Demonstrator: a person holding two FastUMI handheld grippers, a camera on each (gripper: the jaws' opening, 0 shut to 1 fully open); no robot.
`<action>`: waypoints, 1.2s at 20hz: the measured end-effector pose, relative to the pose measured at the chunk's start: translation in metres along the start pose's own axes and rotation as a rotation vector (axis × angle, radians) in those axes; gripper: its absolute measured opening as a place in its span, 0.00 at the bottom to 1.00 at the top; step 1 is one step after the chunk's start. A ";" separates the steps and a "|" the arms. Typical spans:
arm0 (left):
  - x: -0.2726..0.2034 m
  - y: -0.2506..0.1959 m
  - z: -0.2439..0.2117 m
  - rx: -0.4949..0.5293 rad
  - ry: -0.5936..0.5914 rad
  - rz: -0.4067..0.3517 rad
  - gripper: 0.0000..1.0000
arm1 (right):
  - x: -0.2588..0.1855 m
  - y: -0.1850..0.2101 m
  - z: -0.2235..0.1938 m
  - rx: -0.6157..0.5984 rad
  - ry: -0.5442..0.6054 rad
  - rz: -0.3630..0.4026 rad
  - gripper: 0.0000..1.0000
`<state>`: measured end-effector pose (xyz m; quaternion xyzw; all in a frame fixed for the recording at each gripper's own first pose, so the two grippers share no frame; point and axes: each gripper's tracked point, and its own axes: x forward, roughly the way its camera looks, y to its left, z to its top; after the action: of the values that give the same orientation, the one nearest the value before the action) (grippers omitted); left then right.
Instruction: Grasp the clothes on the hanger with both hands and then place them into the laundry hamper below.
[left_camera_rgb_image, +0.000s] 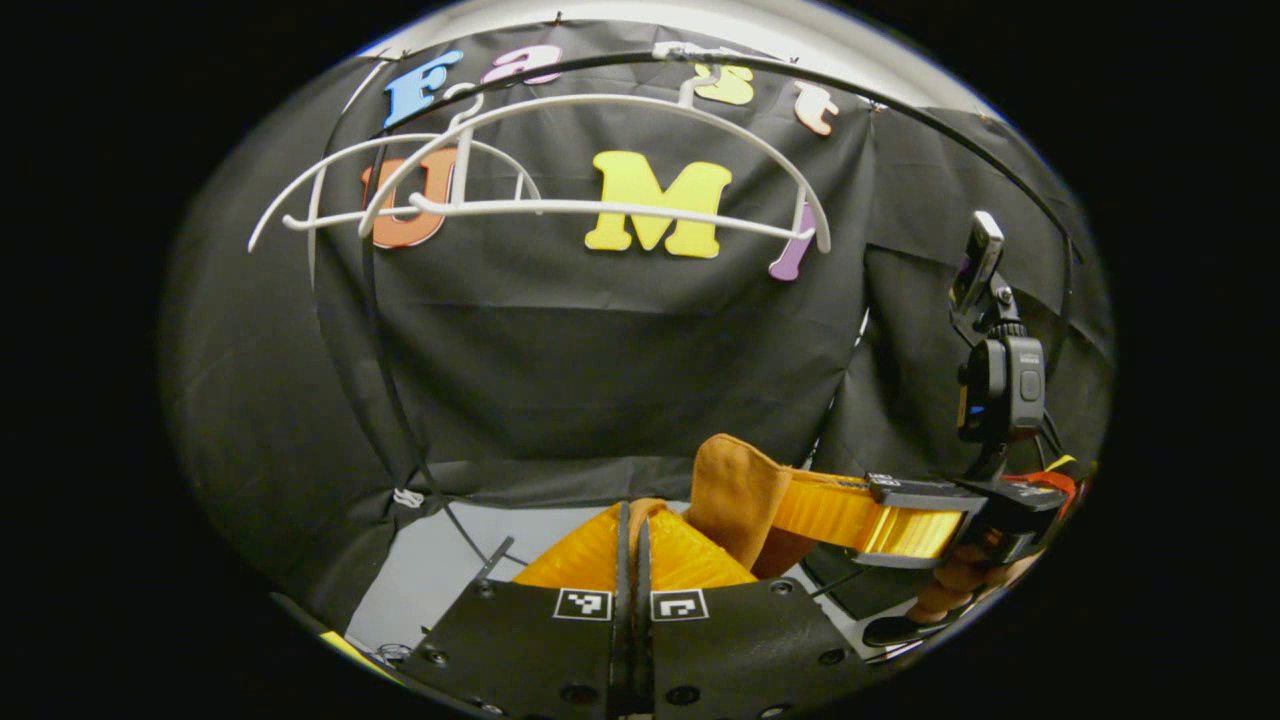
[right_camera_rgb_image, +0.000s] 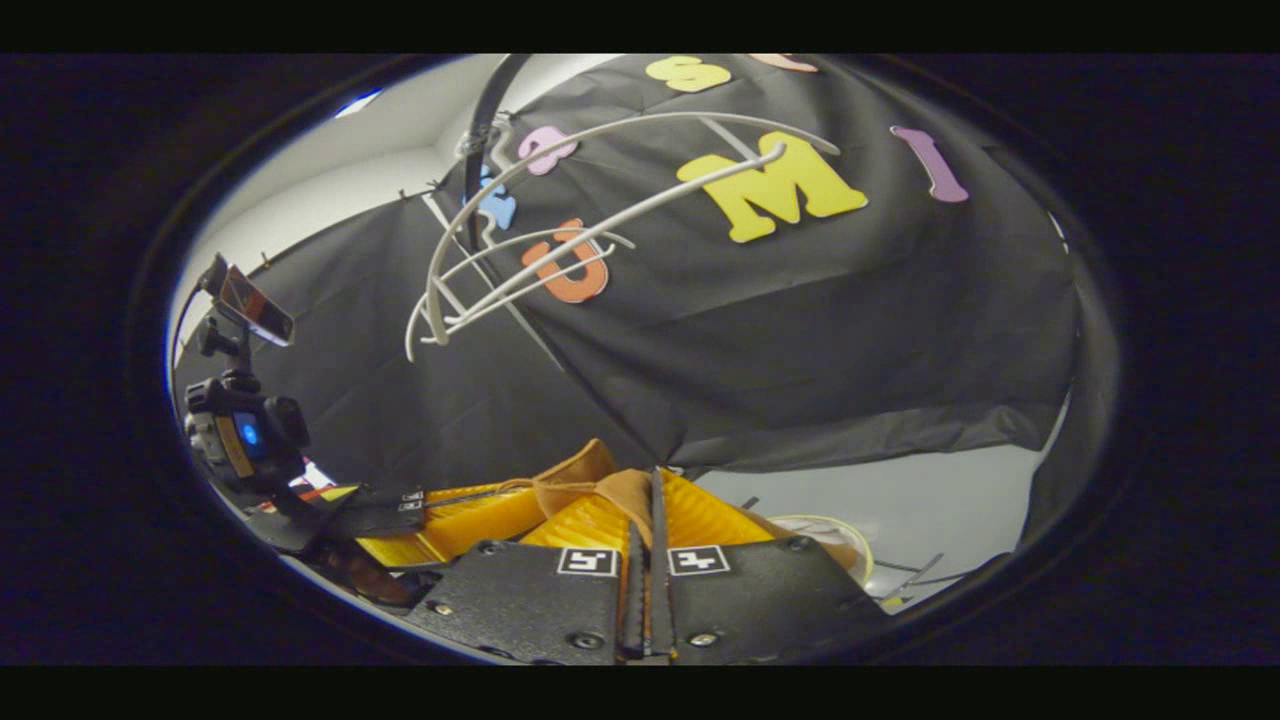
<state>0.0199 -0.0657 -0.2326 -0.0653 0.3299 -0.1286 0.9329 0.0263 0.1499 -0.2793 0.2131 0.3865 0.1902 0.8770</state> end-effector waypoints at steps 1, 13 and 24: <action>0.003 0.002 -0.006 -0.006 0.015 0.004 0.00 | 0.007 -0.004 -0.002 -0.003 0.010 -0.013 0.05; 0.051 0.018 -0.089 0.017 0.217 0.004 0.00 | 0.059 -0.066 -0.060 0.041 0.146 -0.278 0.06; 0.091 0.042 -0.147 -0.030 0.427 -0.037 0.24 | 0.081 -0.122 -0.147 0.197 0.403 -0.507 0.24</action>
<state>0.0036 -0.0565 -0.4097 -0.0563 0.5208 -0.1516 0.8382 -0.0135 0.1213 -0.4808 0.1521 0.6094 -0.0338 0.7774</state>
